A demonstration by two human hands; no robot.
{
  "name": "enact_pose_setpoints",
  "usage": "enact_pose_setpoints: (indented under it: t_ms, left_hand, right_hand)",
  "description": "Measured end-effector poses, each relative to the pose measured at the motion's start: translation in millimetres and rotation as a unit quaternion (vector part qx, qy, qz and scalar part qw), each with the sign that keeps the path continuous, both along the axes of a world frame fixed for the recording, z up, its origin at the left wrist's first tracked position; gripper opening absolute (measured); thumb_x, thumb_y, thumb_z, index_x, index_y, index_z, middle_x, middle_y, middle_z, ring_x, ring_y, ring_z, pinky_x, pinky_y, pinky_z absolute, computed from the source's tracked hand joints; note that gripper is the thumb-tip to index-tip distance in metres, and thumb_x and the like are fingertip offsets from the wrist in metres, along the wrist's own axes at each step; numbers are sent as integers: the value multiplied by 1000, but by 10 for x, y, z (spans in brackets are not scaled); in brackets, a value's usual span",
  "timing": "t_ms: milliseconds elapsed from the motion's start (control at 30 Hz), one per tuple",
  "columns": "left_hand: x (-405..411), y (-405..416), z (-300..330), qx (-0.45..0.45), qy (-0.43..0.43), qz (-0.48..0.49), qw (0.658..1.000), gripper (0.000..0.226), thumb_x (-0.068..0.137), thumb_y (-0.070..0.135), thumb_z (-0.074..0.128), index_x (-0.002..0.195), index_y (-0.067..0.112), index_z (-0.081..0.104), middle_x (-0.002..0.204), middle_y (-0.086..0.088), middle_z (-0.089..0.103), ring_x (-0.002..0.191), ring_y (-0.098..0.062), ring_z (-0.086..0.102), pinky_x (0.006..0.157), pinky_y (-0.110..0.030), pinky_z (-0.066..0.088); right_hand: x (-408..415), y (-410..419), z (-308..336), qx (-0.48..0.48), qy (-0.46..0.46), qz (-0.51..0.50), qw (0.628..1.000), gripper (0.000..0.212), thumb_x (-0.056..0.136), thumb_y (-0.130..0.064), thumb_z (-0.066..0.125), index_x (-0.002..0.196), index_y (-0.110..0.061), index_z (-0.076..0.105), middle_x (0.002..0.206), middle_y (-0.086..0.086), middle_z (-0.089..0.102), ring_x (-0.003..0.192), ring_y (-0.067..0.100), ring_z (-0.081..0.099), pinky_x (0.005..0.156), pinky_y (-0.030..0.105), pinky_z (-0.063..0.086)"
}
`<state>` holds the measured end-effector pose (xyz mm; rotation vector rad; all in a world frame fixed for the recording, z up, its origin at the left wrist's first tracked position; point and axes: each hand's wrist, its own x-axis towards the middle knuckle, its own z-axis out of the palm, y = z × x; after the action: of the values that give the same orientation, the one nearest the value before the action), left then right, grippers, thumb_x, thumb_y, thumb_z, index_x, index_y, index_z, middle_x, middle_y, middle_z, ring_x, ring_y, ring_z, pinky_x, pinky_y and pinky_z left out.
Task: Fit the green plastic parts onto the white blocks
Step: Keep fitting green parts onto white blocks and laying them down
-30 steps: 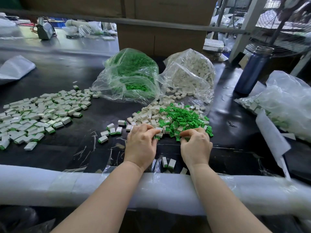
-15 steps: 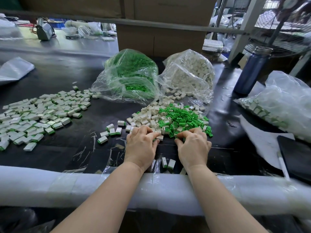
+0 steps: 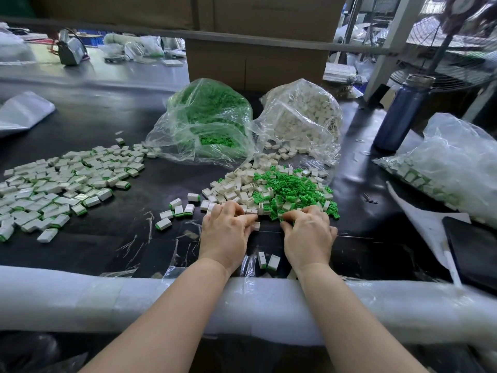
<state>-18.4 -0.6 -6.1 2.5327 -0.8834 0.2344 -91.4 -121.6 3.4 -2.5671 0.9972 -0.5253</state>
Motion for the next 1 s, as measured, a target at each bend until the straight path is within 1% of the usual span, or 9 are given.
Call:
enact_pose_setpoints:
  t_ms: [200, 300, 367, 467, 600, 700, 800, 900, 1000]
  left_hand:
    - [-7, 8, 6, -21, 5, -8, 1000, 19, 91, 37, 53, 107, 33, 62, 112, 9, 47, 109, -14, 32, 86, -25, 18]
    - [-25, 13, 26, -60, -1, -30, 998, 8, 88, 29, 60, 96, 28, 64, 101, 11, 56, 103, -13, 38, 80, -22, 18]
    - [-36, 21, 41, -104, 8, -43, 994, 6, 86, 23, 64, 92, 23, 65, 92, 10, 60, 94, -12, 41, 82, -20, 24]
    - [-44, 43, 78, -169, 69, -35, 983, 8, 85, 19, 65, 93, 17, 67, 88, 7, 59, 86, -11, 48, 82, -22, 39]
    - [-28, 55, 84, -137, 115, -39, 983, 9, 88, 20, 62, 95, 18, 66, 90, 12, 54, 82, -6, 49, 70, -7, 31]
    - [-18, 67, 91, -153, 147, -45, 976, 7, 87, 22, 64, 93, 21, 66, 90, 11, 58, 84, -7, 54, 76, -10, 36]
    - [-21, 80, 90, -181, 190, -48, 964, 7, 85, 22, 66, 92, 22, 65, 87, 11, 63, 84, -8, 59, 82, -17, 45]
    - [-15, 79, 84, -188, 213, -54, 957, 8, 85, 21, 66, 93, 23, 64, 86, 12, 64, 85, -7, 61, 84, -19, 47]
    - [-4, 75, 76, -211, 241, -62, 945, 11, 85, 19, 66, 94, 25, 64, 85, 12, 65, 84, -6, 62, 86, -23, 49]
  right_hand:
    - [11, -9, -6, 6, 3, -1, 1000, 12, 90, -32, 58, 99, -28, 65, 111, -3, 49, 113, 18, 39, 92, 34, 28]
    - [9, -12, -16, -3, 3, -2, 1000, 13, 89, -34, 58, 99, -27, 64, 111, -3, 50, 113, 18, 40, 92, 34, 28]
    - [11, -16, -20, -8, -1, -14, 1000, 16, 89, -38, 57, 99, -26, 64, 110, -2, 50, 112, 18, 42, 91, 35, 29]
    - [26, -9, -20, -44, 20, -36, 998, 29, 89, -46, 53, 101, -23, 64, 111, -1, 51, 111, 19, 43, 89, 35, 30]
    - [66, 21, -16, -107, 49, -35, 992, 36, 90, -49, 49, 103, -19, 63, 112, 0, 51, 112, 20, 43, 88, 36, 30]
    - [74, 8, -24, -92, 43, -9, 995, 28, 91, -43, 51, 103, -20, 62, 114, -1, 50, 114, 19, 40, 90, 36, 29]
    - [53, -18, -20, -43, -9, 21, 999, 18, 89, -33, 58, 98, -18, 60, 108, 0, 54, 108, 20, 44, 88, 32, 30]
    - [30, 2, -9, 37, -118, 90, 988, 7, 87, -18, 63, 92, -14, 61, 90, -2, 59, 94, 19, 50, 76, 25, 34]
    - [14, 21, 4, 108, -190, 142, 966, 13, 86, -8, 63, 97, -14, 67, 87, -6, 60, 87, 14, 54, 80, 23, 42]
